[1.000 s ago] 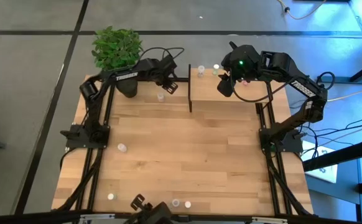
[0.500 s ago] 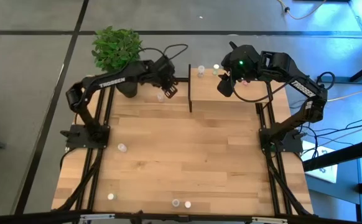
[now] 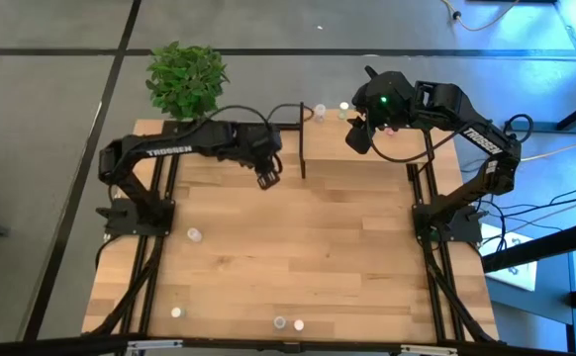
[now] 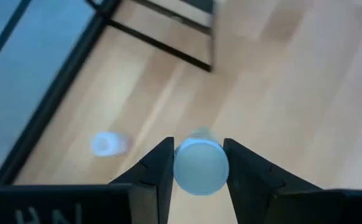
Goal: Pick and place medicine bottles onto shelf by color
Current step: Put the top green pill bottle aligned with the other green pill bottle on the shelf
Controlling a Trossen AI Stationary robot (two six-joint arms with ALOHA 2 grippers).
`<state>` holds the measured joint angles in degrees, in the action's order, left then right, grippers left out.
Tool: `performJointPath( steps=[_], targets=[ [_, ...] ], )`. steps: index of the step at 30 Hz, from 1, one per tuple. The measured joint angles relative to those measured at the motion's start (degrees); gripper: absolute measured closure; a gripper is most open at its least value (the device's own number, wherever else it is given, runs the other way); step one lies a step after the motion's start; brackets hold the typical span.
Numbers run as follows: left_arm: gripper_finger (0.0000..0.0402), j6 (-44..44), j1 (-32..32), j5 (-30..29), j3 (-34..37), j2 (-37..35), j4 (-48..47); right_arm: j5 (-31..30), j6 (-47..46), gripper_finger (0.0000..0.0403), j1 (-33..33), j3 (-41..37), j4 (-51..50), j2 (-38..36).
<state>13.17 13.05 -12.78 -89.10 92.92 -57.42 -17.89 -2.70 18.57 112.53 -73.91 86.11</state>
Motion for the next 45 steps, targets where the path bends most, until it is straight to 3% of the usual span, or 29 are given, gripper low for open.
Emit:
performJointPath(
  steps=[9,16,21,27,35,41,45],
  targets=[
    [0.0287,4.8,-8.0,-2.1,0.0,0.0,0.2,0.6,0.6,0.0231,0.0,0.0,3.0,0.0],
    [0.0287,8.2,-12.1,-4.3,0.0,0.0,5.0,19.9,7.4,0.0231,-0.2,0.0,2.1,-0.9],
    [0.0287,9.2,-12.2,-5.6,-4.1,0.0,5.9,28.2,8.1,0.0231,-1.1,0.0,1.2,-4.7],
    [0.0287,5.9,-12.1,-7.3,-11.3,0.1,5.8,29.0,8.8,0.0231,-3.2,0.0,-0.4,-9.5],
    [0.0287,-0.9,-10.6,-7.5,-23.1,4.3,4.9,29.1,7.4,0.0231,-6.3,0.0,-2.6,-10.5],
    [0.0287,-6.3,-9.2,-3.6,-32.9,10.6,3.9,29.1,7.1,0.0231,-8.0,0.0,-3.6,-10.5],
    [0.0287,-7.8,-9.5,0.1,-35.8,15.4,1.5,29.1,5.7,0.0231,-9.2,0.0,-6.5,-10.5]
  ],
)
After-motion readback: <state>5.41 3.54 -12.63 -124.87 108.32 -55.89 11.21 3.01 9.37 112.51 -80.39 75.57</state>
